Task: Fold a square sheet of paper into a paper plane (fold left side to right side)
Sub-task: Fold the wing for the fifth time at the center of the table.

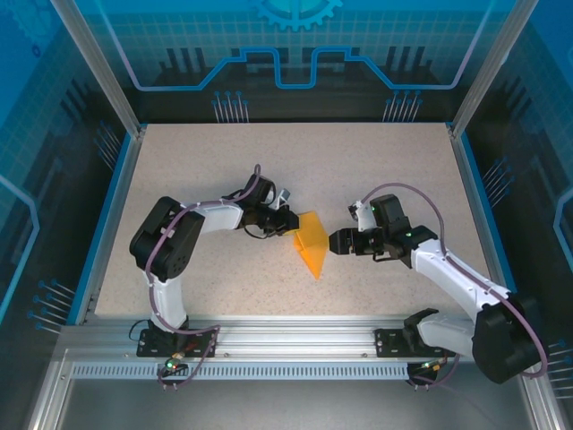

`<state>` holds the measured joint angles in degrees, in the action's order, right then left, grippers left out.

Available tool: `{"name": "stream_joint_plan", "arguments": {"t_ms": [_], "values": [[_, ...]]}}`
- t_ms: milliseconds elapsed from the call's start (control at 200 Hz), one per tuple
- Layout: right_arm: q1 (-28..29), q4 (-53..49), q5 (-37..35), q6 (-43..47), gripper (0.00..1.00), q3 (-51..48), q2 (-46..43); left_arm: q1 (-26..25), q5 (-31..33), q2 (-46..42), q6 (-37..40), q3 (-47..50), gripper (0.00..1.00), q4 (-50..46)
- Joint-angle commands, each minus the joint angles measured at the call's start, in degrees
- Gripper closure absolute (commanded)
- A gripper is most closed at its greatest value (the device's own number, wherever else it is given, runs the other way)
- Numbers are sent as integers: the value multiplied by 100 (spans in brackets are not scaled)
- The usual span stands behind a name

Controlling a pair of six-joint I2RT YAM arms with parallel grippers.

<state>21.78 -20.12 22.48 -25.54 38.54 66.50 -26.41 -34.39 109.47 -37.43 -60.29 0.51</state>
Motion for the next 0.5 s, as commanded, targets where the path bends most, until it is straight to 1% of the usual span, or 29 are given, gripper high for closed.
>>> {"name": "stream_joint_plan", "arguments": {"t_ms": [0, 170, 300, 380, 495], "values": [[-225, 404, 515, 170, 33, 10, 276, 37, -171, -222, 516, 52, 92, -162], [-563, 1154, 1400, 351, 34, 155, 977, 188, -509, -598, 871, 482, 95, 3], [-614, 1422, 1648, 576, 36, 431, 1609, 294, -848, -870, 1046, 855, 96, 323], [-614, 1634, 1886, 603, 36, 568, 2038, 297, -964, -971, 1198, 967, 97, 344], [-621, 1796, 1999, 637, 37, 758, 2559, 311, -1061, -1050, 1311, 1063, 97, 370]]}}
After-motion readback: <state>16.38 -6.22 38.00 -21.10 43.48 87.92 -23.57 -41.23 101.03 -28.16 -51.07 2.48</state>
